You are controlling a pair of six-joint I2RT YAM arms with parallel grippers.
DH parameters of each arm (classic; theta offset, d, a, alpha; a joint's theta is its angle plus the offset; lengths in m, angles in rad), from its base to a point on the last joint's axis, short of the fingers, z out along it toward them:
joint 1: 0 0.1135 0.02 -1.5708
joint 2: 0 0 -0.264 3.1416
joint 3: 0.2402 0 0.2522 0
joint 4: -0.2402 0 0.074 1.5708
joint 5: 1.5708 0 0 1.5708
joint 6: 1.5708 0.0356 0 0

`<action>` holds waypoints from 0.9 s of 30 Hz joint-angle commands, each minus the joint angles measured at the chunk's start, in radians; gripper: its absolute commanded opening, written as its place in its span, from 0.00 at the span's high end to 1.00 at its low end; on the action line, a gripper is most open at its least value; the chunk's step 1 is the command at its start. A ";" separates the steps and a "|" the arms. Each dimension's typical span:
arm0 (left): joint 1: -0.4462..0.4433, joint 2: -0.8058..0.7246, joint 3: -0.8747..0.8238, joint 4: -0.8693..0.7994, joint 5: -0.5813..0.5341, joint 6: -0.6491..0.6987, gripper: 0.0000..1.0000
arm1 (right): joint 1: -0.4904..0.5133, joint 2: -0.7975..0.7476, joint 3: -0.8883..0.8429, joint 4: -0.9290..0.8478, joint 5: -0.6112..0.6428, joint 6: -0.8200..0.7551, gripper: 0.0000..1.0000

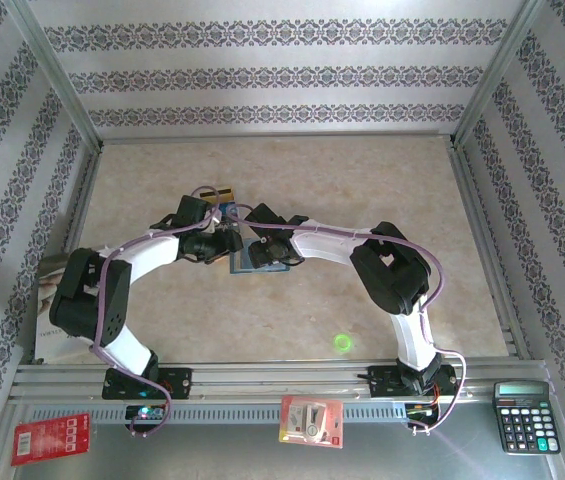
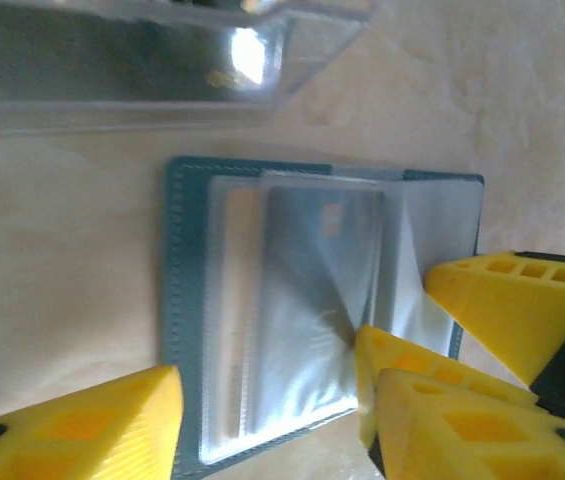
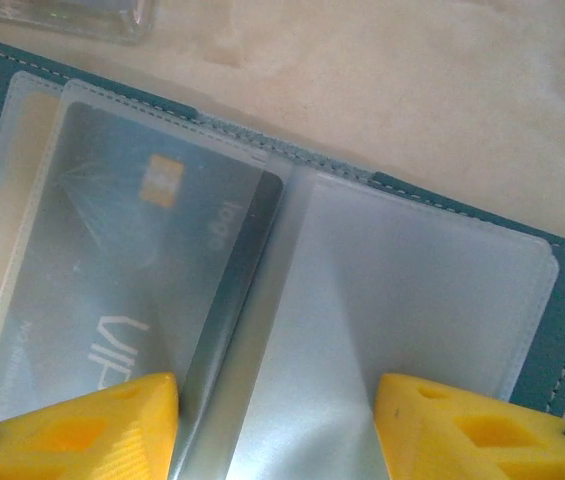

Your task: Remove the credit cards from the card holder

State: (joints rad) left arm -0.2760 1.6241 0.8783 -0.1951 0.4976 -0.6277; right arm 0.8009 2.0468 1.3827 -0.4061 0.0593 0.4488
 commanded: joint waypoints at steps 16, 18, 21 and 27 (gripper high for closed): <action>-0.036 0.108 0.063 0.032 -0.005 -0.104 0.78 | -0.019 0.051 -0.058 -0.071 -0.020 0.023 0.46; -0.038 0.112 0.063 0.028 -0.010 -0.103 0.78 | -0.022 0.050 -0.059 -0.070 -0.021 0.024 0.46; -0.037 0.128 0.058 0.016 -0.012 -0.095 0.79 | -0.021 0.048 -0.060 -0.067 -0.021 0.028 0.47; -0.037 0.145 0.037 0.003 -0.028 -0.088 0.78 | -0.029 0.029 -0.063 -0.066 -0.053 0.031 0.47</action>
State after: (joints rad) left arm -0.3019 1.7515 0.9207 -0.1719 0.4942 -0.7162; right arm 0.7933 2.0396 1.3712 -0.3946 0.0475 0.4500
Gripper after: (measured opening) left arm 0.217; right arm 0.532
